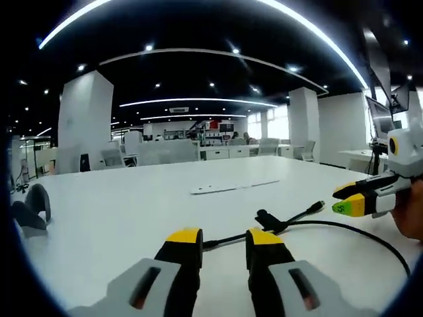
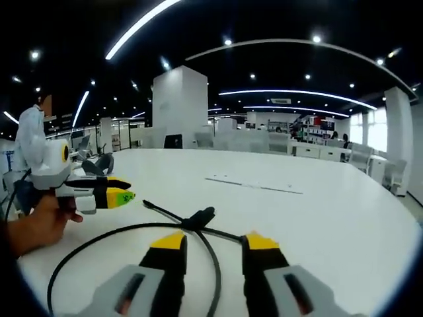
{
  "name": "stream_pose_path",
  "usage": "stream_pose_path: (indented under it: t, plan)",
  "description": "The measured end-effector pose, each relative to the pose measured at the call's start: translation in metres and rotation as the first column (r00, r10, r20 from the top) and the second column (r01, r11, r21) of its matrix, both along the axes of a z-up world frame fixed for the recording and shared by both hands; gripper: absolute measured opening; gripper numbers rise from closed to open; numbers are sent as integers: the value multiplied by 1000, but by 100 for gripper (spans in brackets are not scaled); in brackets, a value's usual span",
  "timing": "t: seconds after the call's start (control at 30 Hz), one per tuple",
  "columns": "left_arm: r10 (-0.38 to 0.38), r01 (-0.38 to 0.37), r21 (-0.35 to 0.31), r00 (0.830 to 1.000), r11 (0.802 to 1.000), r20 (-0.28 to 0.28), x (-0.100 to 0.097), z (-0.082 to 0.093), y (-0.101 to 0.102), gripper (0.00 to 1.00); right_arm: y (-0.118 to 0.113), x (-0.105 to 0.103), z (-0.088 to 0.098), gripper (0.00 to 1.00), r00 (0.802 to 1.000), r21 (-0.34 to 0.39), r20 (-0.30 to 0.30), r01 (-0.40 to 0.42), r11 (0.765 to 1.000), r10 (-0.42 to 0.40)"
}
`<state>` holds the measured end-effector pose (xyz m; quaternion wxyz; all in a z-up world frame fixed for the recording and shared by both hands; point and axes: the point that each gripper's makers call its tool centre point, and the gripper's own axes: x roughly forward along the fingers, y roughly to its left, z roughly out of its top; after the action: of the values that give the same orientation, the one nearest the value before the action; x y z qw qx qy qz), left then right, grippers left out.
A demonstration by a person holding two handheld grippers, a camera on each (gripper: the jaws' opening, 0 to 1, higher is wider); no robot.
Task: Find the charging cable on the desk, coil it up and secure with Velcro.
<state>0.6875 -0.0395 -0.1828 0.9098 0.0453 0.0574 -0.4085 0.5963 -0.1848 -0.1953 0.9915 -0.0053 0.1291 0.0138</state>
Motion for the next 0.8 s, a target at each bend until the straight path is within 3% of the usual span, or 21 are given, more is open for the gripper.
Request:
stream_pose_path:
  t: [0.1, 0.23, 0.3, 0.37, 0.47, 0.5, 0.6, 0.8]
  plan:
    - [19, -18, -32, 999, 999, 39, -11, 12, 10, 26, 5, -12, 11, 36, 998, -3, 65, 11, 1000, -11]
    - [33, -30, -56, 998, 998, 57, -16, 19, 10, 27, 12, -25, 4, 40, 998, -23, 58, 29, 999, -28]
    - [47, -44, -61, 997, 997, 56, -16, 16, 13, 27, 8, -34, 3, 40, 996, -88, 67, 72, 994, -66]
    - [61, -59, -59, 997, 997, 42, -24, 11, 21, 26, 9, -45, 4, 39, 993, -97, 73, 96, 991, -89]
    - [136, -133, -48, 990, 990, 46, -46, 6, 51, 22, 8, -62, 11, 37, 987, -119, 108, 135, 984, -123]
    - [149, -146, -48, 988, 988, 50, -50, 8, 57, 20, 5, -55, 13, 36, 985, -119, 113, 144, 982, -131]
    - [160, -155, -92, 986, 984, 41, -66, 14, 73, 19, 8, -72, 18, 33, 979, -111, 130, 174, 978, -160]
    - [173, -172, -34, 984, 985, 45, -87, 10, 87, 16, 15, -101, 24, 25, 972, -88, 138, 201, 976, -188]
